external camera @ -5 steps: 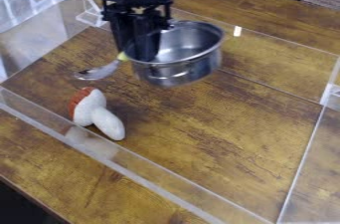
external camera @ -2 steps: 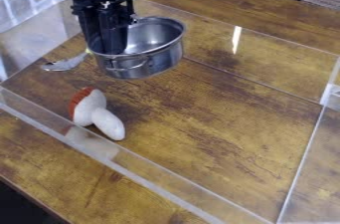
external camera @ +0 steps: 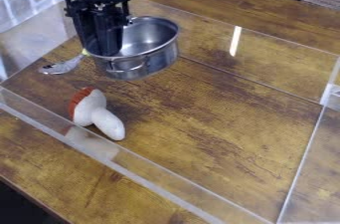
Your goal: Move the green spoon to the left
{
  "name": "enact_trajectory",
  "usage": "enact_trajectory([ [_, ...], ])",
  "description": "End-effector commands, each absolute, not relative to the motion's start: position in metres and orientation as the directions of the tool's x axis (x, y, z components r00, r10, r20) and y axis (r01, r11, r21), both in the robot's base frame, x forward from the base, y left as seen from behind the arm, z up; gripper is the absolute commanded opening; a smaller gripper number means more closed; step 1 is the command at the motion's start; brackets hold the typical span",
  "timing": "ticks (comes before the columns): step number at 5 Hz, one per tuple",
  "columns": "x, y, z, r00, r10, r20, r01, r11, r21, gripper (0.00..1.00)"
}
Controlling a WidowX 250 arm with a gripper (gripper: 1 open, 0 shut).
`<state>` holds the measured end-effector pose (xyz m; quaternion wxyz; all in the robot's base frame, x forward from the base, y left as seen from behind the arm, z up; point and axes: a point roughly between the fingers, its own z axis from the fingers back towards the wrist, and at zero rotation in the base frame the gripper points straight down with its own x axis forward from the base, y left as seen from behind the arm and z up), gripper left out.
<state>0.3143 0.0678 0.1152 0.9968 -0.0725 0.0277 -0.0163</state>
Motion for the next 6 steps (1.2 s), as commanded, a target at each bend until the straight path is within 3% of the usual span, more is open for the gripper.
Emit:
enact_trajectory([
  [1, 0.311, 0.077, 0.130, 1.000, -0.006, -0.011, 0.004, 0.991, -0.133, 0.00],
  [2, 0.307, 0.079, 0.132, 1.000, 0.004, -0.014, -0.006, 0.991, -0.133, 0.00],
  [5, 0.331, 0.058, 0.114, 0.997, 0.078, -0.027, -0.080, 0.989, -0.126, 0.00],
  [6, 0.335, 0.057, 0.121, 0.999, -0.001, -0.040, -0.004, 0.991, -0.130, 1.00],
])
